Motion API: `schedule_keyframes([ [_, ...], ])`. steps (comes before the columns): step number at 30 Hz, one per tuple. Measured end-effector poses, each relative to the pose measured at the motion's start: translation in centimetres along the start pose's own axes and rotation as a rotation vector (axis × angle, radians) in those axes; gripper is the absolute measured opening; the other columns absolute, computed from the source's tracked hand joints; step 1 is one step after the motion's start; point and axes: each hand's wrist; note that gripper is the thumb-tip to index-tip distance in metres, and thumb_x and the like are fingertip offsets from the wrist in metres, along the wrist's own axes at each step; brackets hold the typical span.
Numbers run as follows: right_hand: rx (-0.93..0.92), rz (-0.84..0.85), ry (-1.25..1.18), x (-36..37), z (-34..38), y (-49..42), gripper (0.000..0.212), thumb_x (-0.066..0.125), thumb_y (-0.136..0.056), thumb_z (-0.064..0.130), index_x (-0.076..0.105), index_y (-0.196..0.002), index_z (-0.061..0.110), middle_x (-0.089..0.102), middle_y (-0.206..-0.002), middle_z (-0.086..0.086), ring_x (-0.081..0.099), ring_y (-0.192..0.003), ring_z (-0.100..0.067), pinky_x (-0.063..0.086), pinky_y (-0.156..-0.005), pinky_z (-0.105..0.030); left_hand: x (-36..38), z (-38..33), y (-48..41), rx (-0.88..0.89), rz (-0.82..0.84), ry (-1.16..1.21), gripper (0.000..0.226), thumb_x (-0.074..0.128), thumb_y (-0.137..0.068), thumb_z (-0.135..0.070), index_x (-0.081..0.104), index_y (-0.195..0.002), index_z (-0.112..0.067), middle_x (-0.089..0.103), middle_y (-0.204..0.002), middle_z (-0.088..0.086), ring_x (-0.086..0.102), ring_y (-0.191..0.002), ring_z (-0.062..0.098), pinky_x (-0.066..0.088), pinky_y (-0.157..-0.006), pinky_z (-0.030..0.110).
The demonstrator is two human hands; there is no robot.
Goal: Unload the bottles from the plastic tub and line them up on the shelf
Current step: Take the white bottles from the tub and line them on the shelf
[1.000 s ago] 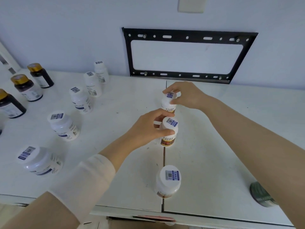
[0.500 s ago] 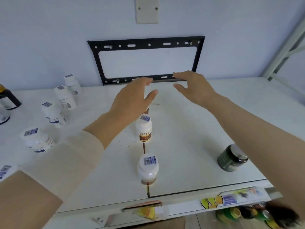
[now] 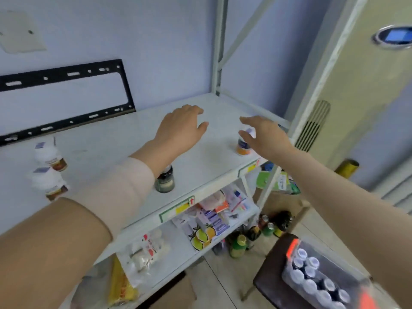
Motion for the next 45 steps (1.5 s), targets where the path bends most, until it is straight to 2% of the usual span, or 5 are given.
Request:
schedule_keyframes([
  [10,0.422,-0.034,0.064,-6.9,-20.3,16.3,0.041,0.048,-0.094,0.028,0.048,-0.133,0.014,0.051,-0.137,-0.008,0.05,-0.122,-0.029,0.04,-0.098,-0.036,13.3,-23.8,0.6,0.367,0.206,0.119,0.041,0.045,-0.094,-0.032,0.046,-0.13,-0.014,0.05,-0.135,0.007,0.048,-0.122,0.027,0.036,-0.099,0.039],
  [17,0.673,0.01,0.075,-6.0,-30.3,23.0,0.043,0.05,-0.093,0.028,0.046,-0.134,0.016,0.049,-0.14,-0.006,0.05,-0.124,-0.029,0.042,-0.101,-0.042,23.0,-33.1,0.3,0.507,0.402,0.148,0.041,0.043,-0.094,-0.033,0.046,-0.13,-0.015,0.049,-0.136,0.006,0.047,-0.123,0.026,0.038,-0.098,0.039],
  [22,0.856,0.076,0.011,-0.5,-35.0,26.7,0.042,0.052,-0.091,0.028,0.049,-0.131,0.016,0.051,-0.137,-0.004,0.058,-0.112,-0.028,0.048,-0.093,-0.04,31.4,-34.3,0.2,0.484,0.59,0.187,0.039,0.043,-0.094,-0.034,0.047,-0.128,-0.016,0.052,-0.131,0.005,0.05,-0.119,0.023,0.042,-0.093,0.036],
  [35,1.054,0.388,-0.251,21.8,-45.0,30.8,0.052,0.052,-0.091,0.031,0.036,-0.139,0.017,0.043,-0.141,-0.004,0.041,-0.131,-0.023,0.04,-0.097,-0.033,56.8,-29.2,6.6,0.198,0.98,0.053,0.042,0.047,-0.093,-0.023,0.041,-0.133,-0.014,0.046,-0.135,0.008,0.043,-0.125,0.027,0.039,-0.101,0.037],
  [45,0.974,0.391,-0.331,34.2,-50.6,28.6,0.051,0.056,-0.088,0.021,0.038,-0.136,0.013,0.041,-0.138,-0.008,0.043,-0.125,-0.029,0.043,-0.087,-0.037,67.6,-28.2,5.2,0.516,0.876,-0.37,0.035,0.04,-0.09,-0.005,0.042,-0.124,-0.009,0.047,-0.127,0.012,0.048,-0.118,0.031,0.042,-0.084,0.038],
])
Point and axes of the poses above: each hand's wrist, its own y-axis away from the middle knuckle, its own x-axis out of the palm, z = x × y
